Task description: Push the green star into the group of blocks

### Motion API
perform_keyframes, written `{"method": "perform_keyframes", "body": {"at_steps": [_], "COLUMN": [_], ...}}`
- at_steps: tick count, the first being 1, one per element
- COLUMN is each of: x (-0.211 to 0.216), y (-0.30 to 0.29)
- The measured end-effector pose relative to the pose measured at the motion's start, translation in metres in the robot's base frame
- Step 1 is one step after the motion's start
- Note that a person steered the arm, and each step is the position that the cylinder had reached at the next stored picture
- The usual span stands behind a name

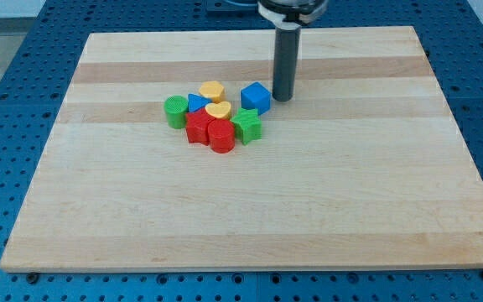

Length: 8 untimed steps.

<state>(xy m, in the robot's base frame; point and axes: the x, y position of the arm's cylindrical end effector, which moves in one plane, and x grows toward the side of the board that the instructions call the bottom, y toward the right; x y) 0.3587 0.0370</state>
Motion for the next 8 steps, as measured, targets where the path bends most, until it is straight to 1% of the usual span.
{"method": "perform_keyframes", "body": {"at_steps": [1,2,3,4,5,6,7,8], "x": [0.019,0.019,0.021,0.077,0.100,0.081,0.074,0.074], "y": [-0.014,-0.013,0.027,0.052,0.029,-0.003,-0.019,-0.021]}}
